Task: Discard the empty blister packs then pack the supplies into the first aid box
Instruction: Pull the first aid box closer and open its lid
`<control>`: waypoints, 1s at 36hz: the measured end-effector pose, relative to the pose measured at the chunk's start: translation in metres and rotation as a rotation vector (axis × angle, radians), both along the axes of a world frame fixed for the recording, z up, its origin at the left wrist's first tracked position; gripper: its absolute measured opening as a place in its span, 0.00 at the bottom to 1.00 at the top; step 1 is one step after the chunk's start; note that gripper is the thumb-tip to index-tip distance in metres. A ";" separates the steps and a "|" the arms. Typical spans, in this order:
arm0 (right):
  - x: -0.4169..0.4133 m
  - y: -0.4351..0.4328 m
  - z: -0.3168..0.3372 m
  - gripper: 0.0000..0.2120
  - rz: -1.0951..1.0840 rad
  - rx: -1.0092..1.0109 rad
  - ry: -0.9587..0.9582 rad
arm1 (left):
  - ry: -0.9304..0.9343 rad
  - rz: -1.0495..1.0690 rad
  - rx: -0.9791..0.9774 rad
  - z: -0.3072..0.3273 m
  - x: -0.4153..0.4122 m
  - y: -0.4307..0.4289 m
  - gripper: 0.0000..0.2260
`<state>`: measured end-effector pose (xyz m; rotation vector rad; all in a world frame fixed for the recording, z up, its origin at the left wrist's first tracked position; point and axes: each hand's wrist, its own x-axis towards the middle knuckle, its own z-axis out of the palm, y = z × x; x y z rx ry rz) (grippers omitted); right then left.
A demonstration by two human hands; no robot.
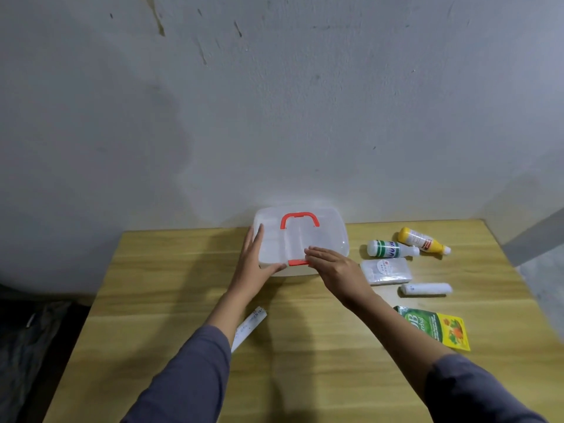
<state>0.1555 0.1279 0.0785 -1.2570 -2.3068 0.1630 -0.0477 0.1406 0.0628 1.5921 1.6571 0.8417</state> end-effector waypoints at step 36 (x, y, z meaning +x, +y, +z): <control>0.018 0.102 0.084 0.10 -0.378 0.065 0.380 | -0.329 0.057 -0.234 -0.013 0.004 -0.024 0.39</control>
